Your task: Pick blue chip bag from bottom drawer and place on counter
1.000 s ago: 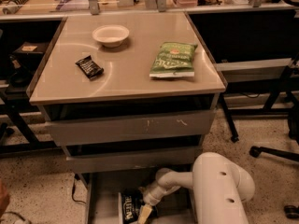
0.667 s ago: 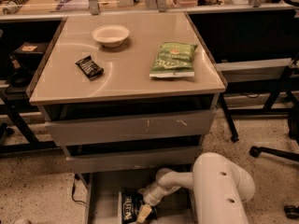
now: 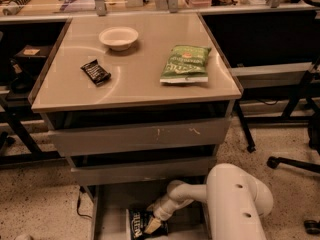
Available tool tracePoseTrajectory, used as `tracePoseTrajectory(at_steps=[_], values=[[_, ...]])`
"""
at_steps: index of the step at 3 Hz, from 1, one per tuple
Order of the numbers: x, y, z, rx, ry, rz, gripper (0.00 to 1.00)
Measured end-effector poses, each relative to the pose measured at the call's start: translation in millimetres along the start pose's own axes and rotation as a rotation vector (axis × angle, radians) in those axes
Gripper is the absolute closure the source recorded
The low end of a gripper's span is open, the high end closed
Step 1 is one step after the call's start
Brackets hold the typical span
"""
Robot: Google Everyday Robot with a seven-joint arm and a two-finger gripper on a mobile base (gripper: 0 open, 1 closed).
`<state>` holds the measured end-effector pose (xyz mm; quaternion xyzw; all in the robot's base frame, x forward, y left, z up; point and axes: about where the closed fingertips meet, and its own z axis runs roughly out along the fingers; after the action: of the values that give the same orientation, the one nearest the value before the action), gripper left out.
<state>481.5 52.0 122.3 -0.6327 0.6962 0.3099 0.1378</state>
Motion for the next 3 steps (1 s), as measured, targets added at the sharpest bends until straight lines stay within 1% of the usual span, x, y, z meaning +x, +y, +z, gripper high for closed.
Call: tracePoseTrajectory(at_steps=[1,2,3], values=[[0.0,0.0,0.0,0.0,0.0,0.0,0.87],[0.0,0.1,0.0,0.0,0.0,0.0,1.0],[-0.5,1.1,0.3,0.0,-0.007,0.002,1.0]])
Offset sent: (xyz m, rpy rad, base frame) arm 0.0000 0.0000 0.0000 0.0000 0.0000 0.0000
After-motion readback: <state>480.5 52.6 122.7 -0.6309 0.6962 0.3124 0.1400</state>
